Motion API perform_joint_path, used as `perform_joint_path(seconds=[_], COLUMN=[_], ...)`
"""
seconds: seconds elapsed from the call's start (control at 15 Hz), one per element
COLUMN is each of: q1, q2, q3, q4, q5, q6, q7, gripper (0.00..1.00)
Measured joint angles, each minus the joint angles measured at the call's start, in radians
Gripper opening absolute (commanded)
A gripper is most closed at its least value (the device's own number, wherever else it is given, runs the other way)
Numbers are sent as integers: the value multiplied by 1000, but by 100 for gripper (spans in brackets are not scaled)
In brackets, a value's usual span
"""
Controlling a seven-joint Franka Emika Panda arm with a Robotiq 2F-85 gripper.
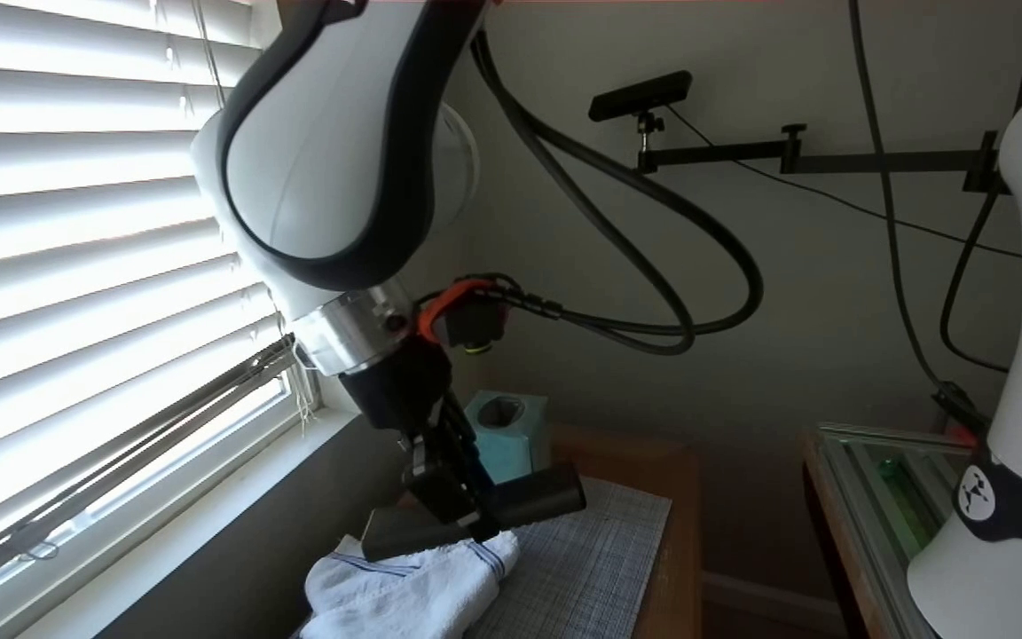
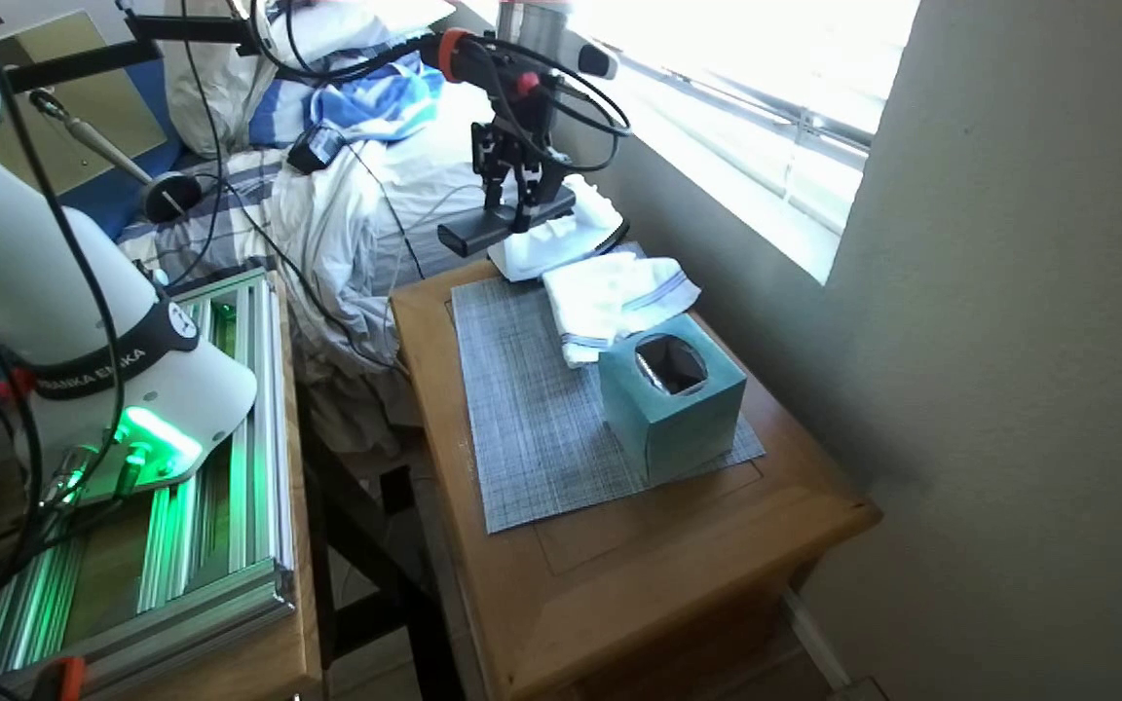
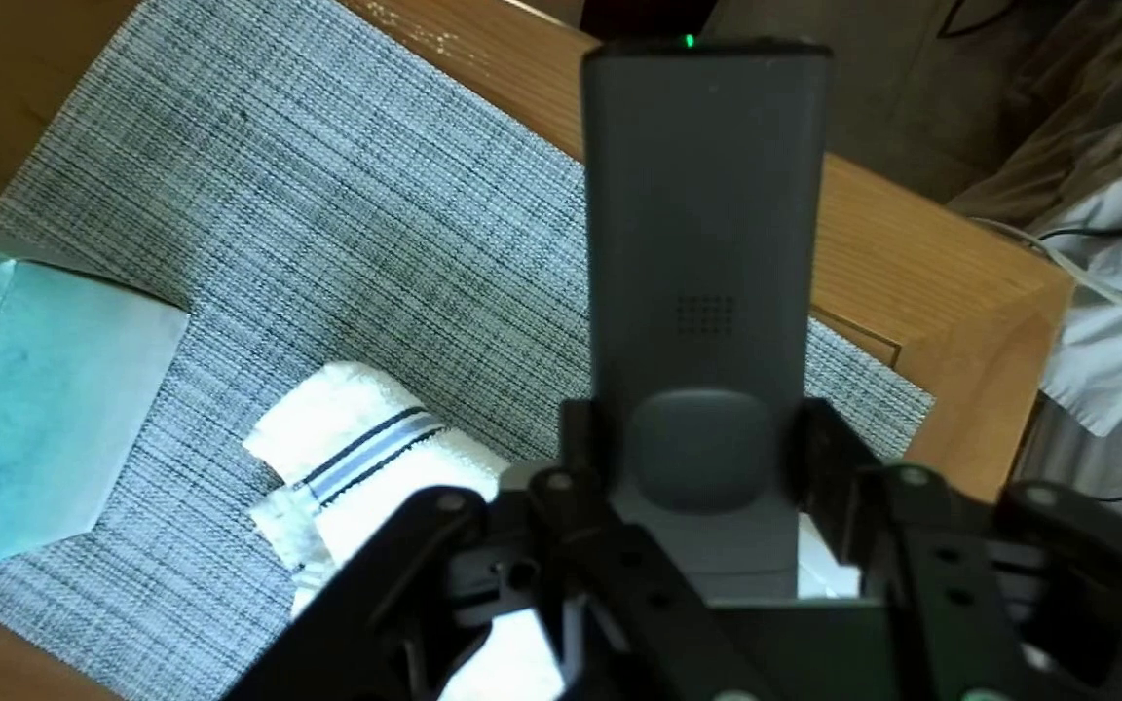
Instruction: Remove the black remote from the blue box and put it on the white towel
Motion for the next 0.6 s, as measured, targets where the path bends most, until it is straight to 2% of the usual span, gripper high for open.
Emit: perform_joint_path(seconds=[0.4, 0.6], q1=[-20, -29], q2=[68, 130], q3=[-21, -36], q4=[6, 37], q5=[38, 69], q6=[192, 236], q7=[44, 117], gripper=[28, 28])
